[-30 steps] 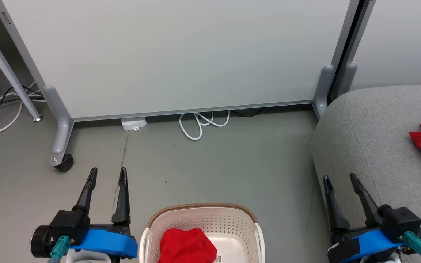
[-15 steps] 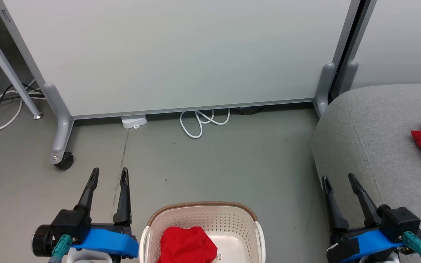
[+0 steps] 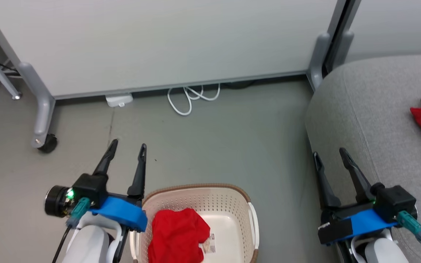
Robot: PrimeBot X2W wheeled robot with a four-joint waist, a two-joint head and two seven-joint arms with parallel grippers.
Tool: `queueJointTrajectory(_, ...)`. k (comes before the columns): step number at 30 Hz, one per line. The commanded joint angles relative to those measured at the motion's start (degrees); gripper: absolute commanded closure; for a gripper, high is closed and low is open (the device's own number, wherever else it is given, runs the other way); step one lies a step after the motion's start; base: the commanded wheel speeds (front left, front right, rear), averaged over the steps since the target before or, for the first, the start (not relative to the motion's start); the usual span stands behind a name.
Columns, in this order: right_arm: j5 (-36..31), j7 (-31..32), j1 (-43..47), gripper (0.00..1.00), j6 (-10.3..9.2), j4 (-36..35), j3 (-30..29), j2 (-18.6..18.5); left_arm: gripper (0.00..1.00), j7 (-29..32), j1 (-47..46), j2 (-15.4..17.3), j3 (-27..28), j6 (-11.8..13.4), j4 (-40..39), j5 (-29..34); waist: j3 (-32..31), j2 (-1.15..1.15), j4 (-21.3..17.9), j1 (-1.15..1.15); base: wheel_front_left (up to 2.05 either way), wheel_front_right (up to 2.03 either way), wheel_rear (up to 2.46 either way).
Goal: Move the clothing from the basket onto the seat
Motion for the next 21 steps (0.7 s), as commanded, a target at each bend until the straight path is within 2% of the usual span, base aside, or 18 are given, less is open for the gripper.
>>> queueJointTrajectory(1,0.1,0.0,-1.5,0.0,0.03,-0.6,0.4,0.1,0.0,-0.2,-2.4,0.9,-1.6,0.0,1.9,-0.4,3.2,0.0,-1.7,-0.01,0.0,0.0,0.0)
queueJointTrajectory(12,-0.9,0.0,-7.8,0.0,0.03,-4.0,0.8,-0.9,0.0,-0.2,-15.4,3.0,-15.3,0.0,16.8,-3.9,14.2,0.0,-4.6,-0.01,0.0,0.0,0.0)
queueJointTrajectory(21,-1.1,0.0,-12.7,0.0,0.03,-6.4,1.0,-2.0,0.0,0.4,-25.6,3.6,-31.6,0.0,30.2,-6.1,22.6,0.0,-6.1,-0.01,0.0,0.0,0.0)
